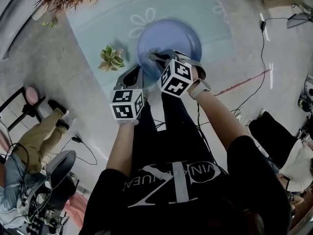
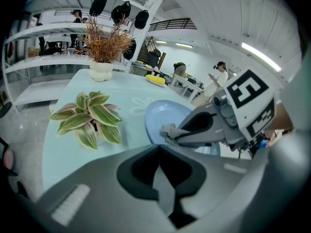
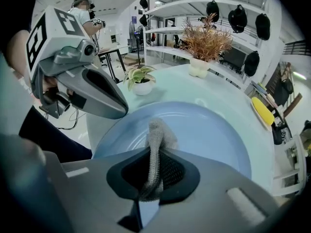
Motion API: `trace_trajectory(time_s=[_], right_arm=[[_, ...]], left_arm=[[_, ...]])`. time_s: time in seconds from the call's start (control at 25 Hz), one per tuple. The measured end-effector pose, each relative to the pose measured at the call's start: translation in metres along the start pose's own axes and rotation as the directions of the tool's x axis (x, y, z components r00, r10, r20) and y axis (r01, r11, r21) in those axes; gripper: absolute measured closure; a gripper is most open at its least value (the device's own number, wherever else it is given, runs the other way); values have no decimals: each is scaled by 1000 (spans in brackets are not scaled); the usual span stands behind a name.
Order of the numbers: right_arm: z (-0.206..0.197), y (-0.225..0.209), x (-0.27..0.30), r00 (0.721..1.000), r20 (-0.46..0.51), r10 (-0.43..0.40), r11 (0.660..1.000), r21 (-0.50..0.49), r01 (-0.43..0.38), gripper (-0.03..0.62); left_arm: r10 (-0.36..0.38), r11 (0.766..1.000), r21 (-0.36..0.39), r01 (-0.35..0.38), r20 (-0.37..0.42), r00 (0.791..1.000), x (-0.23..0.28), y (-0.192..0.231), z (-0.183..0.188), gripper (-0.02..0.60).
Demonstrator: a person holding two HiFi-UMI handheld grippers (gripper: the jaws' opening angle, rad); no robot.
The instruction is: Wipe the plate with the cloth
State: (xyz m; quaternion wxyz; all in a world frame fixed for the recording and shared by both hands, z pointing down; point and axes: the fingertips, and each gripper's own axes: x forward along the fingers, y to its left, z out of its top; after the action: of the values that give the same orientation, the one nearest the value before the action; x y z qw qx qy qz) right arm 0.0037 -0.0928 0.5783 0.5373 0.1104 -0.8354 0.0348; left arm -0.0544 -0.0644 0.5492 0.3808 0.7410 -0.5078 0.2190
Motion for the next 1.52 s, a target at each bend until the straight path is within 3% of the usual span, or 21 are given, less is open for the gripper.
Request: trace_trajectory(time_s=[0.48, 0.96, 1.28, 1.52], right_arm=[[28, -50, 14, 997, 44, -63, 998, 33, 62, 560], [-13, -106, 0, 978, -38, -206, 970, 123, 209, 560], [-54, -101, -17, 961, -108, -254, 950, 159, 269, 562], [-69, -76, -25, 964, -130, -230, 957, 152, 249, 562]], left_arm=[[0, 1000, -8, 0, 5, 1000, -1, -1, 0, 581], [-9, 1000, -6, 9, 6, 1000, -1, 0, 1, 581], [-18, 1000, -1, 18, 3, 1000, 0, 0, 1, 581], [-21, 1000, -1, 21, 3, 1000, 0, 0, 0, 581]])
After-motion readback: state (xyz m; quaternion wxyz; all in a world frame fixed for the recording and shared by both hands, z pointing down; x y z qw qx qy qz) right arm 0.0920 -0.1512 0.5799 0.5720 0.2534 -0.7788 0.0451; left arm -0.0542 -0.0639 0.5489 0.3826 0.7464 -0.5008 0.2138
